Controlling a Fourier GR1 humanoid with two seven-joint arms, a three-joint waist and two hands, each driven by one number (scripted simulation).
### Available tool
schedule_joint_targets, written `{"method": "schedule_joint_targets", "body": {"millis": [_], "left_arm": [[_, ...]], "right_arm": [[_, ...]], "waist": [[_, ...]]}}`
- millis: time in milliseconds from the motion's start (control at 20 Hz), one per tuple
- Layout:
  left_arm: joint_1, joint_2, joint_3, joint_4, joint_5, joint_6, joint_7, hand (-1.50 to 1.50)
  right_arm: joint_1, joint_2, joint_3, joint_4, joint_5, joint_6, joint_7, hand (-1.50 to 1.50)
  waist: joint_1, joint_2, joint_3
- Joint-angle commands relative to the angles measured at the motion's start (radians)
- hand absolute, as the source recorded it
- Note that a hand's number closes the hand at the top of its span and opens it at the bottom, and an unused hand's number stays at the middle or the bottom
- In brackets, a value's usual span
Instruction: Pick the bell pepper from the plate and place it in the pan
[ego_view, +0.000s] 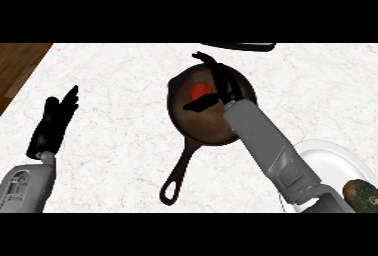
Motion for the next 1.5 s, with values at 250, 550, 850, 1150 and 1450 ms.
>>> {"method": "schedule_joint_targets", "body": {"millis": [250,550,850,1150,1450], "left_arm": [[0.022,-0.011,0.023,0.043,0.000,0.022,-0.025,0.00],[0.084,0.053,0.081,-0.006,0.019,0.008,-0.013,0.00],[0.134,0.041,0.083,-0.014,0.014,0.012,-0.039,0.00],[0.088,0.003,0.064,-0.052,-0.009,0.061,0.046,0.00],[0.198,0.006,0.078,-0.089,0.014,0.017,-0.021,0.00]], "right_arm": [[-0.030,0.000,-0.045,0.011,-0.199,-0.123,-0.112,-1.50],[-0.056,-0.063,-0.133,0.066,-0.228,-0.094,-0.111,-1.50],[-0.004,-0.267,-0.194,0.030,-0.266,0.087,-0.150,-1.50],[0.118,-0.414,-0.220,-0.067,-0.296,0.287,-0.171,-1.50],[0.216,-0.549,-0.250,-0.104,-0.308,0.464,-0.168,-1.50]], "waist": [[-0.054,-0.011,-0.002],[-0.117,-0.030,-0.002],[-0.137,-0.033,-0.002],[-0.157,-0.039,-0.002],[-0.146,-0.038,-0.002]]}}
